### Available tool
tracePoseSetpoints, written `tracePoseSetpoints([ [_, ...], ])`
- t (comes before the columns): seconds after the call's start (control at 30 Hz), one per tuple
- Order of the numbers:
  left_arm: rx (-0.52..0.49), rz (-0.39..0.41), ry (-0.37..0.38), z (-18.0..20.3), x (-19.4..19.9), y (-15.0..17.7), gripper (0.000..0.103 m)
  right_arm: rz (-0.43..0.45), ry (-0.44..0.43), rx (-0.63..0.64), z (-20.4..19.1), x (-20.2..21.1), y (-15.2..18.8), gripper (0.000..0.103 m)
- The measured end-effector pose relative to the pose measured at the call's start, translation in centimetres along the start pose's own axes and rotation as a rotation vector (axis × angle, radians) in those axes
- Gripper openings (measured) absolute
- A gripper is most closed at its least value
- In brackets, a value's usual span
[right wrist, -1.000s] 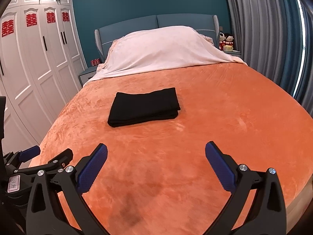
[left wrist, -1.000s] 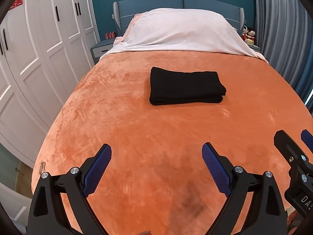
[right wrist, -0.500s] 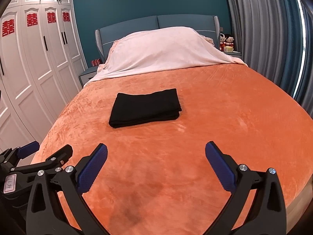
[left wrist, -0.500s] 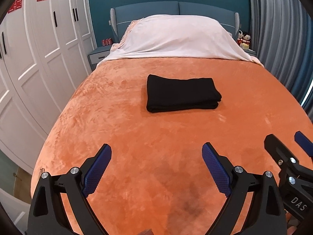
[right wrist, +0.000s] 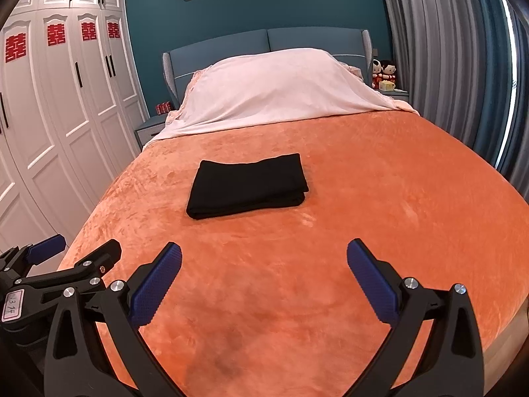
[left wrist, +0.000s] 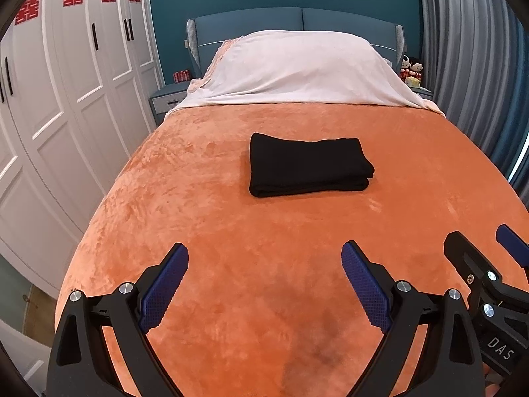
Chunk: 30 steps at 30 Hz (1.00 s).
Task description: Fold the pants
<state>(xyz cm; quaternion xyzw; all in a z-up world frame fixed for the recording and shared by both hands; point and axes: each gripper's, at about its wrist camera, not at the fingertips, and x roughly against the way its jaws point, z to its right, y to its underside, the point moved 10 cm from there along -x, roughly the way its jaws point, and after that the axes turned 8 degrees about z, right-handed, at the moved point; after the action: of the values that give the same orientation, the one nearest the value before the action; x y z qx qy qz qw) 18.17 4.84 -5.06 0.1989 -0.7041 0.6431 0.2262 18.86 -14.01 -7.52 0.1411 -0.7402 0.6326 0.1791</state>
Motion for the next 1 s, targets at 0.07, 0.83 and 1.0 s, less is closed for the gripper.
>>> tracePoseSetpoints([
  [0.07, 0.002, -0.001, 0.005, 0.1, 0.0, -0.1, 0.092, 0.001, 0.001, 0.001, 0.0, 0.0, 0.0, 0.098],
  [0.83, 0.041, 0.003, -0.025, -0.4, -0.3, -0.3, 0.092, 0.009, -0.006, -0.006, -0.3, 0.4, -0.8, 0.098],
  [1.0, -0.001, 0.036, -0.059, -0.3, 0.5, -0.5, 0.092, 0.008, -0.002, -0.006, -0.3, 0.6, -0.8, 0.098],
])
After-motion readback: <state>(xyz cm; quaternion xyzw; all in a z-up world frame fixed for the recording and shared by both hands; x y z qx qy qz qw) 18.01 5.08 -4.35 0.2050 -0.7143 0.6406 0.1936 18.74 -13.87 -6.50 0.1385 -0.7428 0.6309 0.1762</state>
